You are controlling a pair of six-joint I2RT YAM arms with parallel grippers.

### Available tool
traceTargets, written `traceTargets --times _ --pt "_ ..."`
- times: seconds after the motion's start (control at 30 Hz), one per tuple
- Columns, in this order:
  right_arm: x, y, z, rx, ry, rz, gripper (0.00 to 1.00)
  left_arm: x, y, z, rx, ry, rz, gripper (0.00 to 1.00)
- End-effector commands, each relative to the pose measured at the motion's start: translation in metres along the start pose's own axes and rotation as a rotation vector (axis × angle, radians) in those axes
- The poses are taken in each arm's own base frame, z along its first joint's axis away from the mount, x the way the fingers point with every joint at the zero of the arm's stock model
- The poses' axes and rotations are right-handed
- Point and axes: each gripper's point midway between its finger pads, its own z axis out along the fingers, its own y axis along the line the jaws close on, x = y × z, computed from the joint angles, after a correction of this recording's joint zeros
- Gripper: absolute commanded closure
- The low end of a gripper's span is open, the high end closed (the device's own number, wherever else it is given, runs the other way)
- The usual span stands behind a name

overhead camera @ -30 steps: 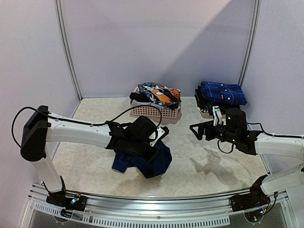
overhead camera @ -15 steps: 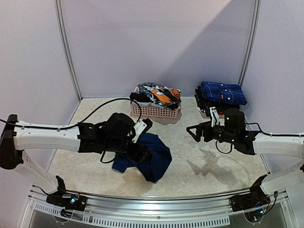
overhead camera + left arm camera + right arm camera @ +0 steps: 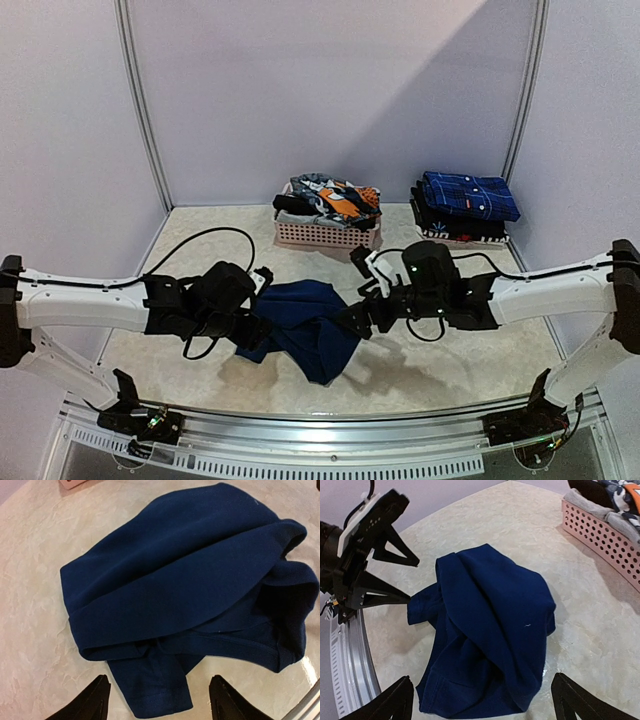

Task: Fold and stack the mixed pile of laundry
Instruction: Move the crumpled T-shirt to the bin, then pick up the crumpled T-shirt from the center of the board.

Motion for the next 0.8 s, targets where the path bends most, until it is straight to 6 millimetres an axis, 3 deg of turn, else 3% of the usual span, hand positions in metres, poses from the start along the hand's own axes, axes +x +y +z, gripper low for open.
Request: traceTargets --times 0.0,0.13,0.27,0.43,0.7,0.77 --pt "0.019 0.010 0.019 0.052 0.094 -0.078 0.03 0.004 0.012 0.007 -0.029 0.007 -0.051 0.31" --pt "0.027 0.016 0.033 0.072 0.126 -0.088 0.03 0.015 0.027 0.021 -0.075 0.037 -0.092 0.30" --pt "0.028 -0.001 0.042 0.180 0.145 -0.068 0.02 0.012 0.043 0.026 -0.104 0.010 -0.146 0.29" --pt "0.031 -0.004 0.051 0.199 0.171 -0.068 0.06 0.008 0.043 0.039 -0.072 0.008 -0.150 0.30" --pt "0.041 -0.007 0.069 0.230 0.205 -0.064 0.33 -0.009 0.040 0.067 -0.031 -0.047 -0.138 0.38" --pt "0.041 -0.011 0.071 0.253 0.199 -0.057 0.45 -0.020 0.038 0.073 -0.005 -0.075 -0.144 0.51"
